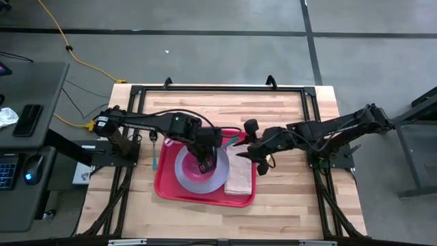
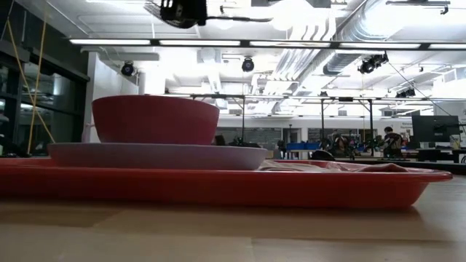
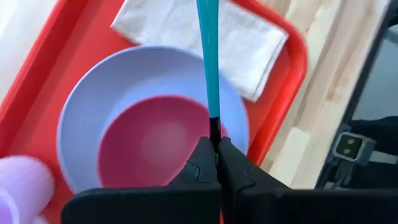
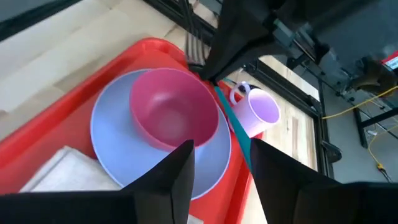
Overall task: Set up tray
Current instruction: Put the blue fork on the gray napkin
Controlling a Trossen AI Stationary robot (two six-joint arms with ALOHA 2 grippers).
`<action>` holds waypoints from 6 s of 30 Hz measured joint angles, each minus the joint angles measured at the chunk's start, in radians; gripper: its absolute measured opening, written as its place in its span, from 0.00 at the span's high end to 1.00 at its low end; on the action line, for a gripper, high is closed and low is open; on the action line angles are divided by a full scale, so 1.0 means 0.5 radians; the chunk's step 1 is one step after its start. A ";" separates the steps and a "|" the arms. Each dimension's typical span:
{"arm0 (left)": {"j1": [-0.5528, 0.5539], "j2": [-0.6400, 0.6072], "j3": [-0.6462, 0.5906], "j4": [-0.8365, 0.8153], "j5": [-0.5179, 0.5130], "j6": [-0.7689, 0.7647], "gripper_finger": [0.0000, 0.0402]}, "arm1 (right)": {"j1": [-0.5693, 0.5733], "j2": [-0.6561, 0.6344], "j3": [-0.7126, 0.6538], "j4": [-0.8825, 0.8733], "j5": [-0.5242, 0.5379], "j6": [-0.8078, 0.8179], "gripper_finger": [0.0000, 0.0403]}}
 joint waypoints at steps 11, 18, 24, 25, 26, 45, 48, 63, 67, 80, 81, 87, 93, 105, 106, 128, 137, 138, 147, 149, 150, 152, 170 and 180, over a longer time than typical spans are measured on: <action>0.000 0.077 0.008 0.096 -0.002 0.003 0.95 | -0.001 0.080 0.009 -0.022 0.127 -0.105 0.66; 0.051 0.179 0.121 0.057 0.043 0.028 0.95 | 0.008 0.277 0.240 -0.269 0.288 -0.218 0.66; 0.092 0.241 0.270 -0.022 0.013 0.067 0.95 | 0.012 0.374 0.339 -0.433 0.336 -0.219 0.66; 0.095 0.249 0.298 0.033 0.013 0.082 0.95 | 0.013 0.377 0.339 -0.436 0.346 -0.220 0.66; 0.097 0.254 0.318 0.016 0.011 0.090 0.95 | 0.013 0.377 0.339 -0.434 0.362 -0.221 0.66; 0.103 0.338 0.335 0.021 -0.140 0.158 0.95 | -0.007 0.377 0.336 -0.466 0.242 -0.130 0.66; 0.102 0.376 0.338 0.033 -0.155 0.186 0.95 | -0.036 0.377 0.337 -0.530 0.200 -0.090 0.66; 0.104 0.472 0.335 0.068 -0.229 0.237 0.95 | -0.119 0.370 0.338 -0.707 0.091 0.033 0.66; 0.106 0.472 0.335 0.091 -0.245 0.231 0.95 | -0.162 0.360 0.337 -0.703 0.098 0.051 0.66; 0.041 0.464 0.336 0.146 -0.334 0.178 0.95 | -0.275 0.344 0.338 -0.700 -0.070 0.042 0.66; 0.037 0.464 0.336 0.144 -0.344 0.177 0.95 | -0.280 0.344 0.338 -0.698 -0.095 0.042 0.66; 0.033 0.464 0.336 0.153 -0.345 0.167 0.95 | -0.280 0.344 0.338 -0.664 -0.159 0.056 0.66; 0.022 0.464 0.336 0.180 -0.350 0.154 0.95 | -0.280 0.344 0.338 -0.653 -0.172 0.084 0.67; 0.021 0.465 0.336 0.187 -0.341 0.127 0.95 | -0.282 0.344 0.338 -0.641 -0.229 0.130 0.77; 0.020 0.465 0.336 0.189 -0.341 0.126 0.95 | -0.281 0.344 0.338 -0.643 -0.233 0.136 0.77; 0.020 0.463 0.336 0.198 -0.315 0.053 0.95 | -0.292 0.345 0.338 -0.697 -0.160 0.163 0.79; 0.020 0.462 0.335 0.198 -0.315 0.034 0.95 | -0.292 0.345 0.338 -0.700 -0.140 0.169 0.81; 0.020 0.462 0.335 0.198 -0.315 0.032 0.95 | -0.292 0.345 0.338 -0.700 -0.139 0.171 0.81; 0.020 0.461 0.335 0.200 -0.313 0.028 0.95 | -0.292 0.345 0.338 -0.700 -0.140 0.175 0.87; 0.020 0.461 0.335 0.201 -0.313 0.028 0.95 | -0.292 0.345 0.338 -0.700 -0.144 0.174 0.90; 0.020 0.461 0.335 0.202 -0.312 0.028 0.95 | -0.292 0.345 0.338 -0.700 -0.145 0.174 0.91; 0.020 0.461 0.335 0.203 -0.313 0.029 0.95 | -0.292 0.345 0.338 -0.699 -0.146 0.174 0.93; 0.017 0.460 0.334 0.236 -0.322 0.046 0.95 | -0.294 0.346 0.338 -0.665 -0.144 0.035 0.58; 0.017 0.460 0.334 0.234 -0.308 0.049 0.95 | -0.297 0.346 0.331 -0.660 -0.211 0.027 0.62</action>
